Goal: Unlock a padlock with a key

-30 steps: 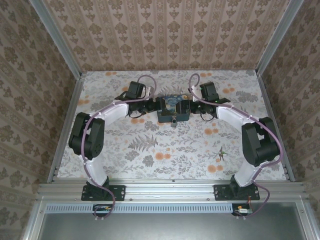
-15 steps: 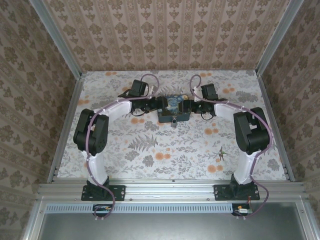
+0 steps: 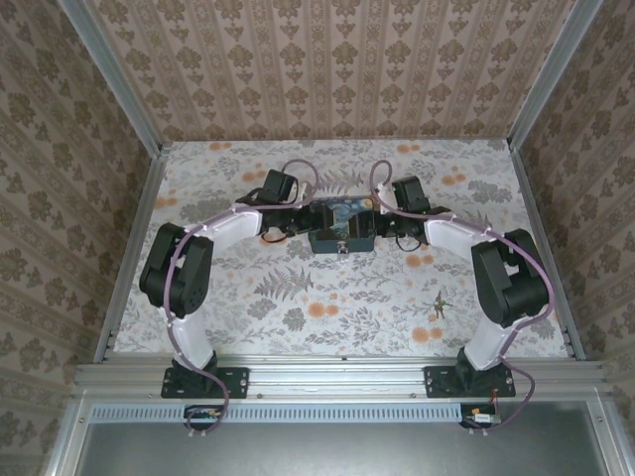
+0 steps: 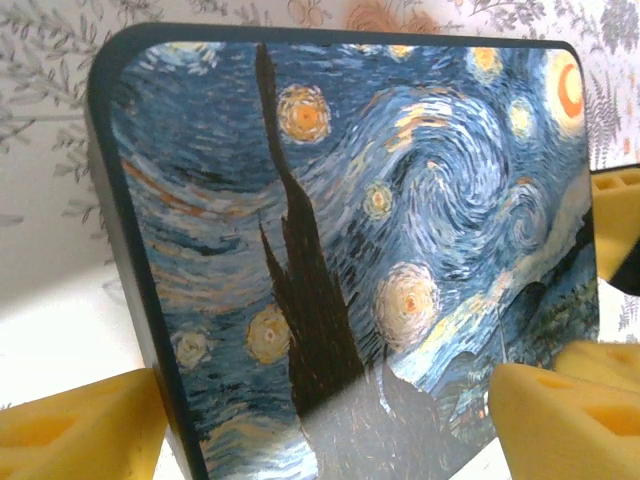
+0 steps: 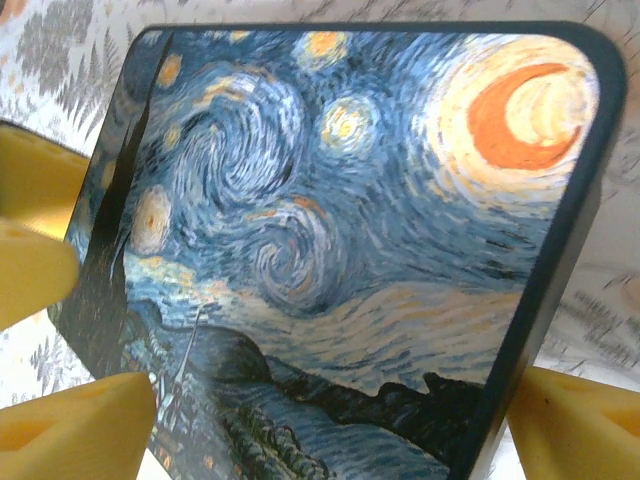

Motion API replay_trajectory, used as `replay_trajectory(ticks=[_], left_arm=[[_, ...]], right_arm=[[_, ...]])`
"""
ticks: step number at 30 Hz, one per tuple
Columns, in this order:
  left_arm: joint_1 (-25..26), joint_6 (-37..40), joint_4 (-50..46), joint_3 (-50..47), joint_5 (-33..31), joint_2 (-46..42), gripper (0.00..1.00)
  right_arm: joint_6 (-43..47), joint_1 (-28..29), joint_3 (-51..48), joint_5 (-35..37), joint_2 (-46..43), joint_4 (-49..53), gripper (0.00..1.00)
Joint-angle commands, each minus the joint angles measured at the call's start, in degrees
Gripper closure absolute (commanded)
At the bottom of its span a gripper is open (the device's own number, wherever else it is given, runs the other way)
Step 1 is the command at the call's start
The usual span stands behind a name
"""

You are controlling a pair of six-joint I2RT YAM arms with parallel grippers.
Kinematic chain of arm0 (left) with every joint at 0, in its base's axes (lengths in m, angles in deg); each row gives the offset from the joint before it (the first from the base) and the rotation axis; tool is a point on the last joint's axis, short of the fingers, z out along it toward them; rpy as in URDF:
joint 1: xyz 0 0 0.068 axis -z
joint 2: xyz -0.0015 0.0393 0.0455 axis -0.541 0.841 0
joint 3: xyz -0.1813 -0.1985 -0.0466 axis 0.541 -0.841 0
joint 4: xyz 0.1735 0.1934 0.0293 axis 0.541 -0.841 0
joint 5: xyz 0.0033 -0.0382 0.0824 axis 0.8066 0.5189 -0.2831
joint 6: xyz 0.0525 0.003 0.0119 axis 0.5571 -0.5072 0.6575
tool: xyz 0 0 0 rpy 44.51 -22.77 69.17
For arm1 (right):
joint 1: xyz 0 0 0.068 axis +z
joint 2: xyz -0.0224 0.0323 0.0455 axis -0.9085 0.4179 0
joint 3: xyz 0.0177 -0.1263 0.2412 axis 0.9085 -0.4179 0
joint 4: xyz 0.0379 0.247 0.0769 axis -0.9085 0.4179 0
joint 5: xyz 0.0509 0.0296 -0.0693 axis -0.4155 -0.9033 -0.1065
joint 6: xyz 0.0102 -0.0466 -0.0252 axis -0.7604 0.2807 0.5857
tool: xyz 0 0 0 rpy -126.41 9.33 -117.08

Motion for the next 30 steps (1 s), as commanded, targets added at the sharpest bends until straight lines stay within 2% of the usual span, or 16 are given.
replay_trajectory(ticks=[1, 5, 8, 12, 14, 16, 18, 21, 24, 26, 27, 29, 30], left_arm=[[2.54, -1.23, 0.36, -2.38, 2.83, -2.58, 0.15], [2.04, -1.28, -0.89, -4.14, 0.53, -4.22, 0.15], [0.91, -0.8, -4.66, -5.11, -4.74, -7.66, 0.13], [0.34, 3.87, -11.5, -4.74, -13.1, -12.9, 0.13], [1.37, 7.05, -16.05, -2.9, -19.09, -14.09, 0.13], [4.22, 11.16, -21.45, 0.13, -28.62, -14.82, 0.13], [7.15, 14.17, -24.36, 2.37, -38.11, -15.52, 0.1], [6.63, 13.73, -23.59, 2.83, -42.83, -16.78, 0.06], [1.43, 10.67, -24.65, 4.7, -40.86, -16.65, 0.05], [-3.34, 8.96, -26.39, 6.44, -33.26, -16.13, 0.04], [-7.38, 7.01, -25.4, 5.81, -27.53, -16.35, 0.06], [-11.18, 3.55, -18.24, 0.2, -18.74, -19.31, 0.08], [-11.54, 3.0, -14.26, -3.0, -18.05, -21.67, 0.09]], right_arm=[[-0.6, 3.0, -1.69, -2.66, -2.74, -0.24, 0.09], [1.23, 2.14, -1.27, 0.34, -3.11, 3.73, 0.08], [1.32, 1.01, -1.91, 3.24, -6.67, 8.24, 0.08], [-2.0, -0.59, -6.91, 7.5, -15.67, 12.84, 0.1], [-5.92, -2.25, -8.94, 10.84, -18.28, 17.34, 0.18], [-10.0, -4.84, -11.47, 12.24, -22.21, 21.66, 0.32], [-12.77, -6.1, -15.08, 15.08, -25.69, 23.9, 0.35], [-16.68, -8.5, -19.99, 19.09, -31.96, 27.69, 0.4], [-19.45, -9.64, -22.19, 24.07, -37.47, 32.63, 0.45], [-20.55, -10.52, -23.68, 25.69, -39.93, 33.76, 0.46], [-20.8, -11.04, -24.55, 25.86, -40.69, 33.87, 0.47], [-21.11, -11.9, -26.08, 26.0, -41.26, 33.31, 0.5], [-21.05, -12.21, -26.89, 25.67, -41.18, 32.74, 0.5]])
